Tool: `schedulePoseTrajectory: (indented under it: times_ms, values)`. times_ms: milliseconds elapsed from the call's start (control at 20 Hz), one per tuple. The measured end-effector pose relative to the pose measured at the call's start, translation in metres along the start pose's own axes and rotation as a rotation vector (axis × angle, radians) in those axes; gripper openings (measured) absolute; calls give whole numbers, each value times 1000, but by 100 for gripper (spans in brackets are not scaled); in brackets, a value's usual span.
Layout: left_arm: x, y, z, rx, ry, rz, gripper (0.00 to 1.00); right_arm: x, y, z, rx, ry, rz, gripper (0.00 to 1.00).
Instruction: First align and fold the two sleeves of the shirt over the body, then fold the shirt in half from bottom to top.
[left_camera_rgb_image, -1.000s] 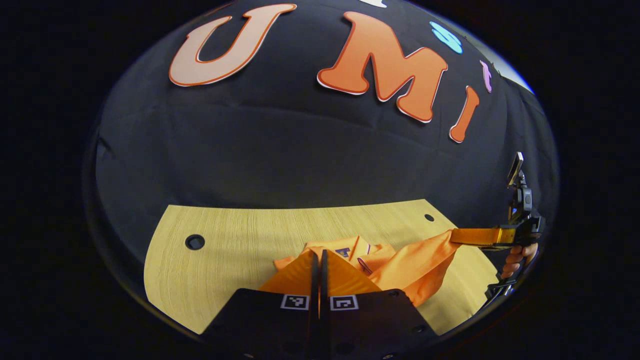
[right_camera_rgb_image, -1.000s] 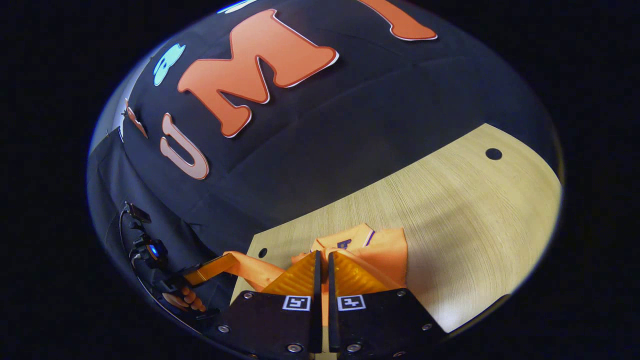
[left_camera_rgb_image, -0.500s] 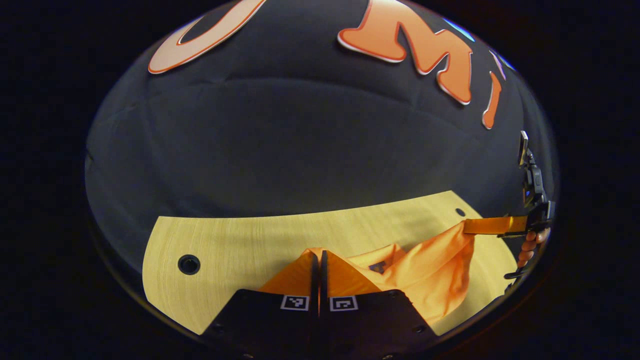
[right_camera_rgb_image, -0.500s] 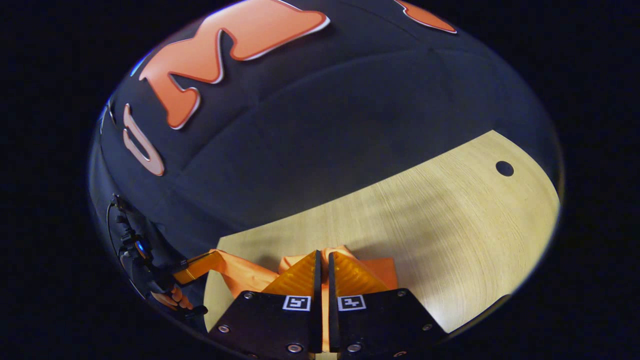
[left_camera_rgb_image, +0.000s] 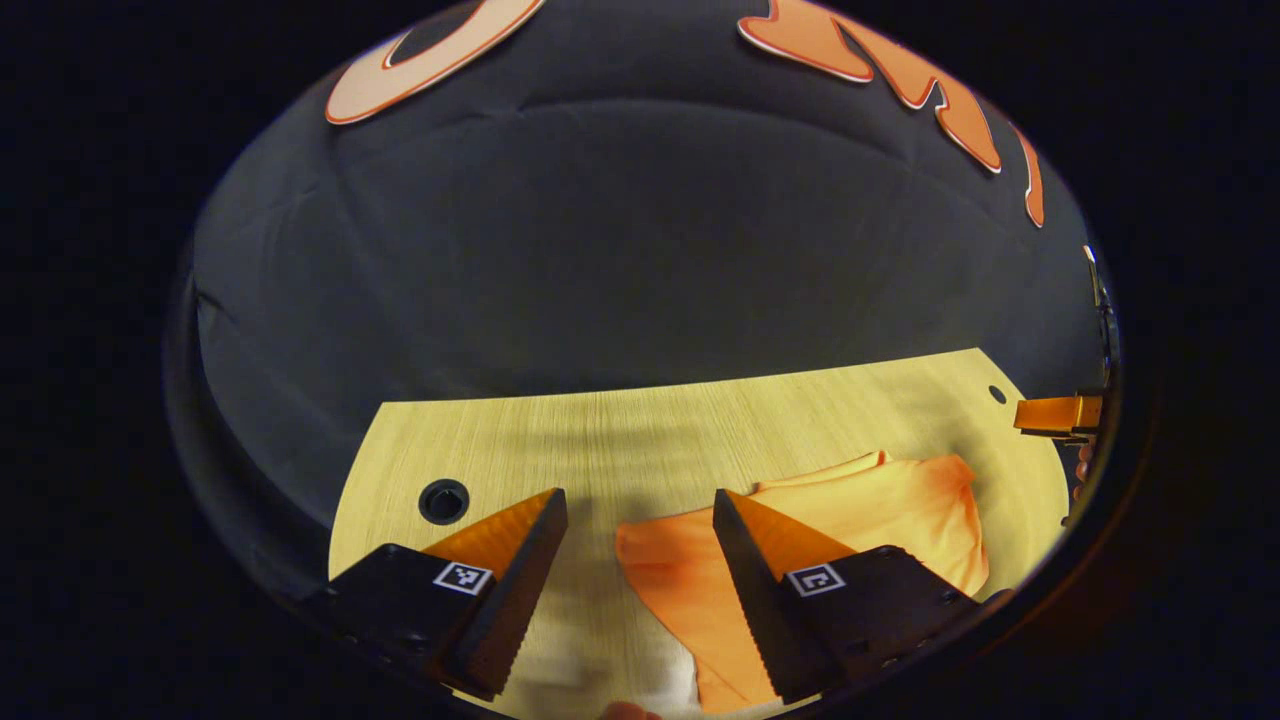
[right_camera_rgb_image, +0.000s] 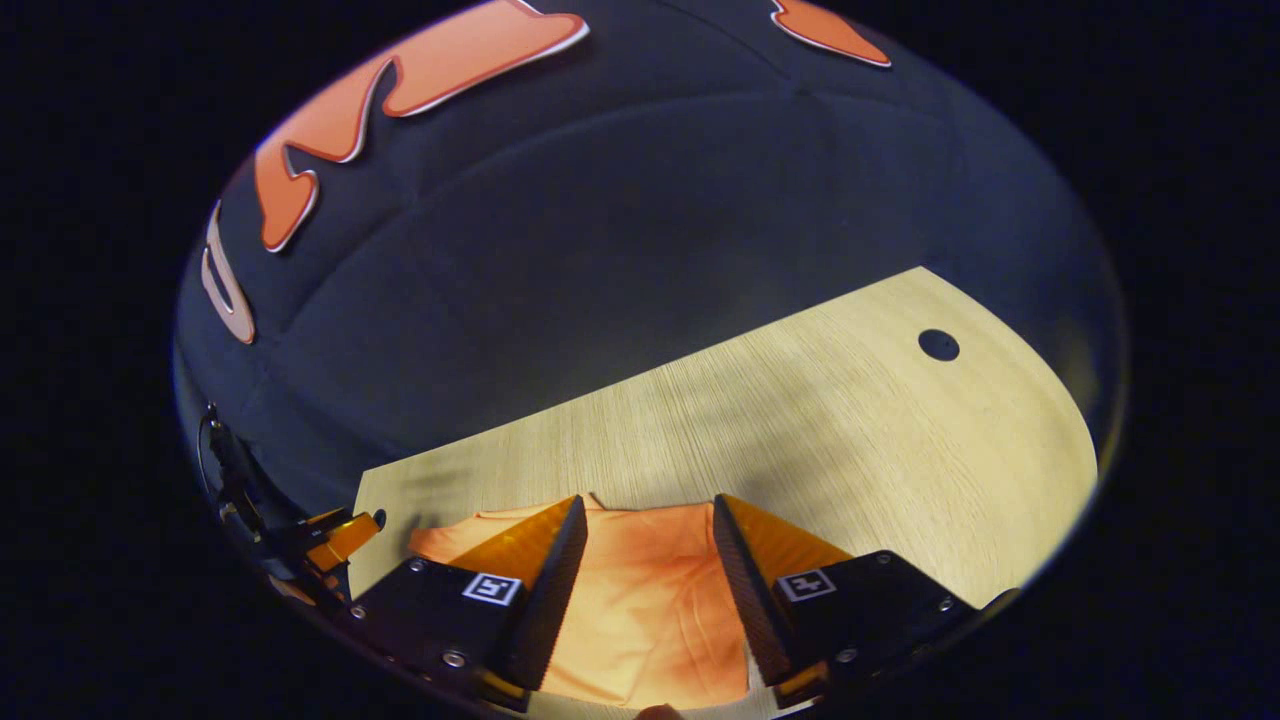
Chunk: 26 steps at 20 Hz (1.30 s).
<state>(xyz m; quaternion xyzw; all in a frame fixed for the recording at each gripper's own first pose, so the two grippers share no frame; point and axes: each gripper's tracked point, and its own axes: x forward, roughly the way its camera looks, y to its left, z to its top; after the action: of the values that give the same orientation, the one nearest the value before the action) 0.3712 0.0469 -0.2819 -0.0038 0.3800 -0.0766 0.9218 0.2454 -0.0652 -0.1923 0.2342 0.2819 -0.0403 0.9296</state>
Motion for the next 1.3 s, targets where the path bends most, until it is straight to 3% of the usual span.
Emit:
schedulePoseTrajectory:
  times_ms: [50, 150, 350, 600, 850, 1300]
  values:
    - [-14, -2, 7, 2, -23, 0, 92, -10, 1, 6, -29, -26, -4, 89]
    - [-44, -10, 26, 9, -72, 4, 96, -30, 5, 16, -79, -72, -7, 98]
    - [-109, -15, 46, 56, -185, 17, 98, -85, 22, 37, -130, -180, 27, 98]
    - [-203, -37, 59, 42, -313, 13, 98, -163, 37, 46, -196, -316, 63, 98]
    - [-282, -60, 45, 72, -416, 40, 96, -232, 32, 30, -278, -402, 67, 98]
    - [-404, -83, 5, 64, -575, 92, 96, -342, 47, 8, -310, -577, 152, 97]
